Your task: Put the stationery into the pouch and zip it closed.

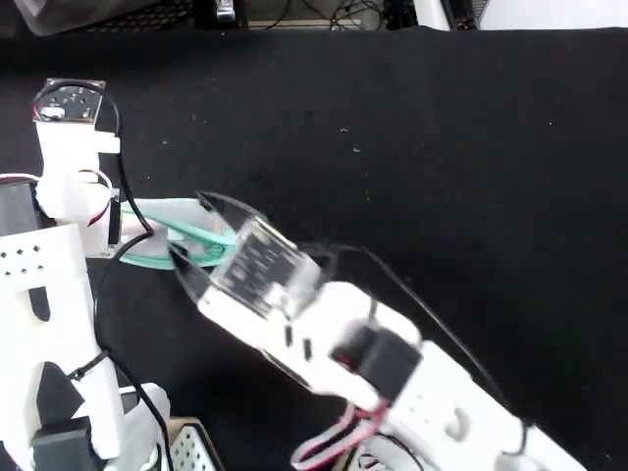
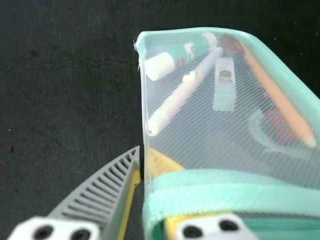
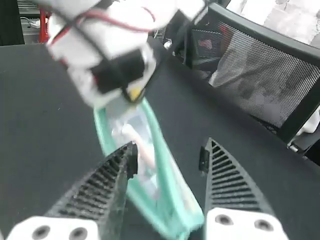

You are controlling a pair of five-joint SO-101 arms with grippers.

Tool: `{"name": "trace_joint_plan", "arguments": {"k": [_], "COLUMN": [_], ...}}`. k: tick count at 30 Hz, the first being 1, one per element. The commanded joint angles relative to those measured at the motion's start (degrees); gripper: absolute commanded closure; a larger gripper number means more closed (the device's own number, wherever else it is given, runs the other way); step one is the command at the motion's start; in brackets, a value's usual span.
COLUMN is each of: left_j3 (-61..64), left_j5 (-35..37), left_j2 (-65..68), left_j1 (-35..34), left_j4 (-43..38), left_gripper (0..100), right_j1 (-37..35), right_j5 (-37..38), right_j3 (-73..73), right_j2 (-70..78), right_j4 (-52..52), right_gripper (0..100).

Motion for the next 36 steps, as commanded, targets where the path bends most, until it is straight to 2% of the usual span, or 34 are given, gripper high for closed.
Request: {"name": "trace_joint_plan", "arguments": {"k": [1, 6, 9, 13, 21, 27, 32, 36], "left_j3": [-0.5, -0.5, -0.5, -0.4, -0.4, -0.4, -0.4, -0.4], "left_j5": [0.0, 0.1, 0.1, 0.1, 0.2, 0.2, 0.3, 0.2], "left_j2": [-0.5, -0.6, -0.5, -0.5, -0.5, -0.5, -0.5, -0.5], "left_j1": [0.5, 0.5, 0.5, 0.5, 0.5, 0.5, 0.5, 0.5], "left_j4": [0.0, 0.0, 0.0, 0.0, 0.0, 0.0, 0.0, 0.0], "left_gripper": [97, 97, 97, 97, 97, 97, 97, 97], "right_j1": [1.1, 3.3, 3.3, 5.6, 14.1, 14.2, 13.3, 9.8], "right_j5": [0.0, -0.3, -0.3, -0.3, -0.4, -0.4, -0.4, -0.4], "right_j3": [5.4, 20.0, 26.4, 31.3, 31.9, 31.6, 30.4, 30.5], "right_j2": [-11.0, -20.2, -21.9, -22.0, -22.5, -22.5, -22.1, -22.0], "right_j4": [3.2, -0.2, -6.7, -9.0, -12.1, -12.4, -12.0, -11.7], "right_gripper": [79.4, 79.4, 79.6, 79.6, 79.8, 87.8, 87.9, 87.8]}}
